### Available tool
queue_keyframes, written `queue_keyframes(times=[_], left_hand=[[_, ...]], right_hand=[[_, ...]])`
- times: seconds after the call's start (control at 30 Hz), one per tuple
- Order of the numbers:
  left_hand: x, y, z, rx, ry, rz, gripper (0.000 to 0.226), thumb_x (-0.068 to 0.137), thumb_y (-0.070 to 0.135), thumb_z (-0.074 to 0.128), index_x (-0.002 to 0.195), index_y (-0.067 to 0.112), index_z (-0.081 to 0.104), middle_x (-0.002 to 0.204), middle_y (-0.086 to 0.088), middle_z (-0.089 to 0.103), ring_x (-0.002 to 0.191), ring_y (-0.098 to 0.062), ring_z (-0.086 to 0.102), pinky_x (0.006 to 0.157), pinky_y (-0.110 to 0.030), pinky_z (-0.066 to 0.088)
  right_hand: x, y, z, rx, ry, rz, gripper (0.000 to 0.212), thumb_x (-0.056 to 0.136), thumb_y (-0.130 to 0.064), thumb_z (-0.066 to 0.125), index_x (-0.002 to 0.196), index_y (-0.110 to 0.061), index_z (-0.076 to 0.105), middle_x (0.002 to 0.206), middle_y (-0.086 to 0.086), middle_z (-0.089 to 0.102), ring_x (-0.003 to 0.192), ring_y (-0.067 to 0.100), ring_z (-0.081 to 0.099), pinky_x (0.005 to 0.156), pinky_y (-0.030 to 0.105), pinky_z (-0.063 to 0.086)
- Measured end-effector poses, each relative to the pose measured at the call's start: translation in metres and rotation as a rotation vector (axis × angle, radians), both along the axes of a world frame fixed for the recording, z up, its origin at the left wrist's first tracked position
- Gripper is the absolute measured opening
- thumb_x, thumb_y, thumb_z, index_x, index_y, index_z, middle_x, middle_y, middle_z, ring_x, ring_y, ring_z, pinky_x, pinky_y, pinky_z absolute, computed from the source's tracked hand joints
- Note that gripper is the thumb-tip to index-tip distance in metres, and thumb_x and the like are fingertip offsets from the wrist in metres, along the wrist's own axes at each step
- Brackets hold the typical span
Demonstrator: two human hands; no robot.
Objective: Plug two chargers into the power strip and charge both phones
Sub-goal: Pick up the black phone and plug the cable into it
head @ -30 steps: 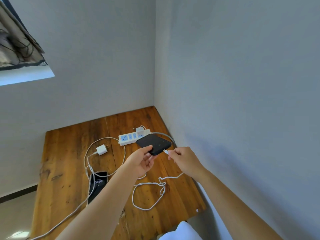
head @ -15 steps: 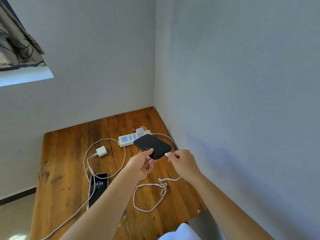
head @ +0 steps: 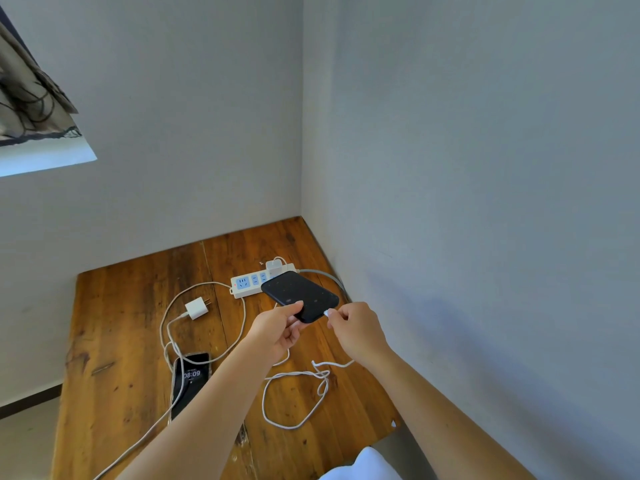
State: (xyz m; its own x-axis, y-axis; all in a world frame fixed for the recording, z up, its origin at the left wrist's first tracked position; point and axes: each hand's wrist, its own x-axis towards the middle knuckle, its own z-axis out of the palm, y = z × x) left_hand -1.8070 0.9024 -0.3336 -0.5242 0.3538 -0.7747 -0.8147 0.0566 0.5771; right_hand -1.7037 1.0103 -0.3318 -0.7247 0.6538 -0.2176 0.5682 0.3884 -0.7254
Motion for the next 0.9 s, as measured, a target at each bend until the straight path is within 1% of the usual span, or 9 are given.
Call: queue_keyframes(times=[0.17, 0.27, 0.37, 0.47, 0.57, 0.6, 0.73, 0.8, 0.9], left_hand=[[-0.003, 0.002, 0.002, -0.038, 0.047, -0.017, 0.020, 0.081, 0.011, 0.070, 0.095, 0.009, 0.056, 0.081, -0.018, 0.073, 0.047, -0.014, 0.060, 0.040, -0.015, 0.045], [-0.004, 0.003, 0.003, -0.045, 0.072, -0.020, 0.020, 0.082, 0.011, 0.070, 0.095, 0.010, 0.055, 0.087, -0.019, 0.072, 0.053, -0.015, 0.061, 0.041, -0.015, 0.045], [-0.003, 0.004, 0.006, -0.050, 0.089, -0.020, 0.020, 0.081, 0.012, 0.070, 0.095, 0.010, 0.056, 0.084, -0.018, 0.072, 0.053, -0.015, 0.063, 0.041, -0.015, 0.045], [-0.004, 0.004, 0.008, -0.044, 0.101, -0.032, 0.020, 0.082, 0.012, 0.070, 0.095, 0.010, 0.056, 0.087, -0.018, 0.072, 0.053, -0.015, 0.064, 0.041, -0.014, 0.045], [-0.003, 0.003, 0.010, -0.033, 0.134, -0.047, 0.019, 0.082, 0.013, 0.070, 0.092, 0.014, 0.054, 0.088, -0.017, 0.071, 0.048, -0.013, 0.063, 0.046, -0.015, 0.045], [-0.003, 0.003, 0.011, -0.026, 0.148, -0.043, 0.018, 0.082, 0.014, 0.070, 0.090, 0.016, 0.054, 0.088, -0.016, 0.070, 0.050, -0.013, 0.063, 0.049, -0.016, 0.045], [0.002, 0.001, 0.011, 0.041, 0.174, -0.014, 0.013, 0.084, 0.020, 0.068, 0.090, 0.021, 0.056, 0.092, -0.010, 0.068, 0.080, -0.020, 0.064, 0.060, -0.024, 0.048], [0.004, 0.000, 0.010, 0.109, 0.139, -0.003, 0.011, 0.087, 0.019, 0.064, 0.095, 0.020, 0.056, 0.100, -0.010, 0.068, 0.089, -0.024, 0.066, 0.065, -0.028, 0.051], [0.007, -0.002, 0.009, 0.204, 0.083, 0.021, 0.012, 0.091, 0.016, 0.057, 0.102, 0.019, 0.055, 0.110, -0.012, 0.065, 0.097, -0.028, 0.065, 0.067, -0.030, 0.054]], right_hand=[[0.001, -0.001, -0.001, -0.020, 0.022, -0.003, 0.031, 0.095, -0.033, 0.050, 0.074, -0.015, 0.064, 0.063, -0.004, 0.056, 0.058, 0.011, 0.056, 0.052, 0.013, 0.036], [0.003, -0.002, -0.001, -0.029, 0.050, -0.012, 0.031, 0.096, -0.032, 0.050, 0.073, -0.016, 0.062, 0.060, -0.005, 0.054, 0.057, 0.010, 0.055, 0.053, 0.014, 0.037], [0.003, -0.002, 0.000, -0.047, 0.070, -0.028, 0.033, 0.096, -0.032, 0.049, 0.076, -0.011, 0.065, 0.059, -0.003, 0.053, 0.054, 0.009, 0.053, 0.051, 0.014, 0.036], [0.002, -0.002, 0.000, -0.061, 0.081, -0.025, 0.034, 0.096, -0.033, 0.049, 0.078, -0.009, 0.066, 0.059, -0.001, 0.053, 0.054, 0.009, 0.052, 0.051, 0.016, 0.038], [0.007, -0.001, 0.000, -0.106, 0.089, 0.014, 0.035, 0.096, -0.033, 0.048, 0.078, -0.010, 0.066, 0.064, 0.000, 0.057, 0.058, 0.009, 0.054, 0.055, 0.016, 0.041], [0.008, 0.000, 0.000, -0.126, 0.093, 0.031, 0.034, 0.096, -0.033, 0.048, 0.076, -0.012, 0.065, 0.064, 0.000, 0.058, 0.060, 0.009, 0.055, 0.056, 0.016, 0.041], [0.013, -0.001, -0.002, -0.178, 0.104, 0.079, 0.034, 0.095, -0.036, 0.049, 0.067, -0.021, 0.060, 0.063, -0.005, 0.058, 0.063, 0.010, 0.057, 0.061, 0.017, 0.042], [0.015, 0.000, -0.003, -0.187, 0.108, 0.094, 0.033, 0.095, -0.036, 0.049, 0.068, -0.022, 0.061, 0.064, -0.006, 0.058, 0.065, 0.010, 0.058, 0.063, 0.017, 0.043], [0.017, 0.001, -0.006, -0.196, 0.107, 0.126, 0.027, 0.095, -0.034, 0.051, 0.074, -0.023, 0.064, 0.069, -0.008, 0.062, 0.071, 0.011, 0.061, 0.068, 0.017, 0.046]])
